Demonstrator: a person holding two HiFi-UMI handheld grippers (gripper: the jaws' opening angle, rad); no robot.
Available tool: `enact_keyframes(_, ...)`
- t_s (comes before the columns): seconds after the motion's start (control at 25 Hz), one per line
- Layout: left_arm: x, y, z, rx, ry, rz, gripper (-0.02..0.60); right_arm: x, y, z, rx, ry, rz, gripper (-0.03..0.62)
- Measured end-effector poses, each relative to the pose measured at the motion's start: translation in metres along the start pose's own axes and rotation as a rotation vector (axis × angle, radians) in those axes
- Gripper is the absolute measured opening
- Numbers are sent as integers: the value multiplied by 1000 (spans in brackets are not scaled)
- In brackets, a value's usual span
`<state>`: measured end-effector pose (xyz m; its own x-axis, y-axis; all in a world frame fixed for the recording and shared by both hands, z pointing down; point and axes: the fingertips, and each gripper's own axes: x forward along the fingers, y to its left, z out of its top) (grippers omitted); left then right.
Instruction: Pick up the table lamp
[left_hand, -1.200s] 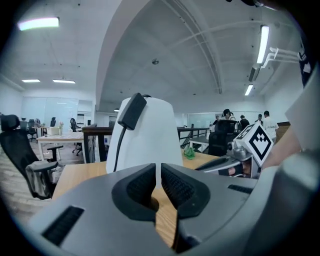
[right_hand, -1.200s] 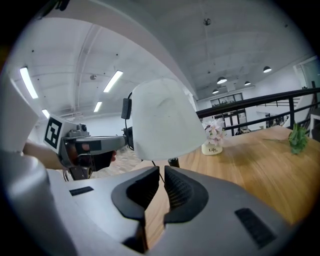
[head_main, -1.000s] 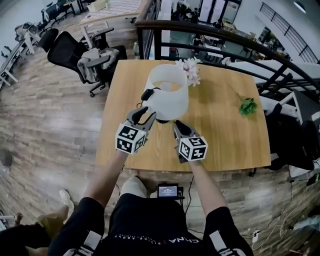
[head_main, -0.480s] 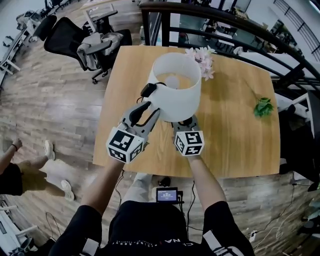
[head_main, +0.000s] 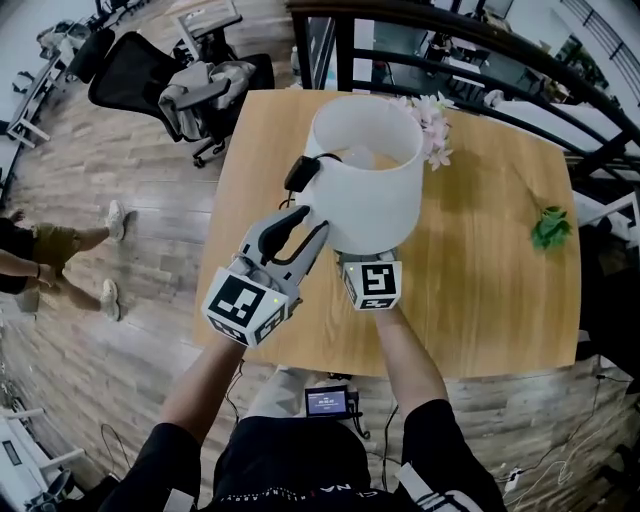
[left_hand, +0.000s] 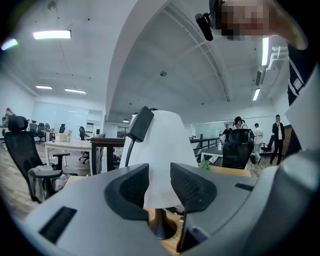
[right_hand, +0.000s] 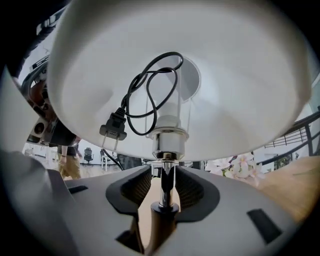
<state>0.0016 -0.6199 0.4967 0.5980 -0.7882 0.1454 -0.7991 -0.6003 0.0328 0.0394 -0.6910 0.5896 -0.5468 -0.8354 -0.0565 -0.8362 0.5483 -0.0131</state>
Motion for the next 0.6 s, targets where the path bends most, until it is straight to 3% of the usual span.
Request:
enact_keyframes(0.32, 9, 13, 4, 26, -9, -18, 144, 28, -7, 4, -29, -48, -39, 143)
enact_keyframes(0.44, 13, 20, 5, 20, -15, -14, 144, 34, -15, 6, -19, -43, -64, 75)
enact_keyframes(0.6, 14, 22, 5, 29, -12, -20, 144, 36, -14, 4, -12, -17, -57, 69)
